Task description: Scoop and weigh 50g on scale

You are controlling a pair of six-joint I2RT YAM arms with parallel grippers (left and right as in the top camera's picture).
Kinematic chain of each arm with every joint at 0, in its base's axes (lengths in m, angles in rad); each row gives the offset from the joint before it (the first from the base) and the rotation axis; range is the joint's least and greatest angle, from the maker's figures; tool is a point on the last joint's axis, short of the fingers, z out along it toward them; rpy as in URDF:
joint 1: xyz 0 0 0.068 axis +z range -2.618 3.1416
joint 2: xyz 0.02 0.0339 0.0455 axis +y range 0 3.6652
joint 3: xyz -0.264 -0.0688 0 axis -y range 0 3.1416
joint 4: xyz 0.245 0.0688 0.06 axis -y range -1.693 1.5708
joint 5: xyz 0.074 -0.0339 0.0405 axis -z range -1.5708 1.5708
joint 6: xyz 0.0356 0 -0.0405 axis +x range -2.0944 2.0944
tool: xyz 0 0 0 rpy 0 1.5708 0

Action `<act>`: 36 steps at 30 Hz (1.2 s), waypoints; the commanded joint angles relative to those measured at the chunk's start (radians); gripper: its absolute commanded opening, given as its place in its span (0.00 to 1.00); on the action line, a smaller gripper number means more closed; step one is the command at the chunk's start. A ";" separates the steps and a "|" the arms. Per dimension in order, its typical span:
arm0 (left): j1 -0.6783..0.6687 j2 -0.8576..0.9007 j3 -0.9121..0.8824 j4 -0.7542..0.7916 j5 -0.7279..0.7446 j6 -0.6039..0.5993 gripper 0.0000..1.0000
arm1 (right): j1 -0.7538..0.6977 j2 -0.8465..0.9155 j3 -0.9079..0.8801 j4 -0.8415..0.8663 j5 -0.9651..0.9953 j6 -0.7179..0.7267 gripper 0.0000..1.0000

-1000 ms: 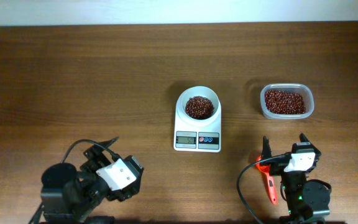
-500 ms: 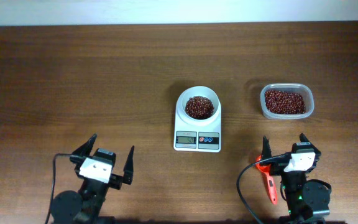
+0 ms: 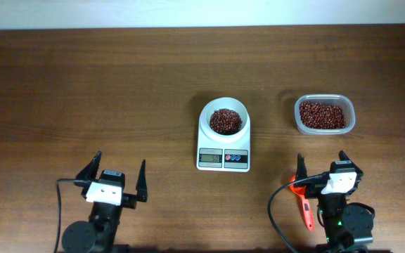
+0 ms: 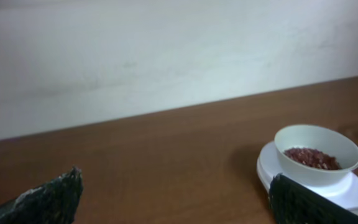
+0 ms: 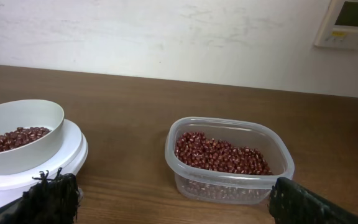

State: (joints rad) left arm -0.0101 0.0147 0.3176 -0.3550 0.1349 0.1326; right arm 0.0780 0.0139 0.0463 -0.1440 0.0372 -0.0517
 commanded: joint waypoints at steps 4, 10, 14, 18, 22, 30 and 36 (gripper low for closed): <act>-0.003 -0.010 -0.144 0.143 -0.027 -0.012 0.99 | -0.007 -0.010 -0.013 0.003 -0.003 0.004 0.99; -0.003 -0.010 -0.171 0.147 -0.028 -0.012 0.99 | -0.007 -0.010 -0.013 0.003 -0.003 0.004 0.99; -0.003 -0.010 -0.217 0.192 -0.027 -0.012 0.99 | -0.007 -0.010 -0.013 0.003 -0.003 0.004 0.99; -0.003 -0.010 -0.256 0.242 -0.028 -0.012 0.99 | -0.007 -0.010 -0.013 0.003 -0.003 0.003 0.99; -0.003 -0.010 -0.297 0.288 -0.027 -0.012 0.99 | -0.007 -0.010 -0.013 0.003 -0.003 0.003 0.99; -0.026 -0.010 -0.301 0.265 -0.032 -0.013 0.99 | -0.007 -0.010 -0.013 0.003 -0.003 0.004 0.99; -0.027 -0.010 -0.301 0.265 -0.035 -0.013 0.99 | -0.007 -0.010 -0.013 0.003 -0.003 0.004 0.99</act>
State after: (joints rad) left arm -0.0330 0.0139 0.0269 -0.0887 0.1143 0.1299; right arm 0.0780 0.0139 0.0463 -0.1440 0.0372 -0.0525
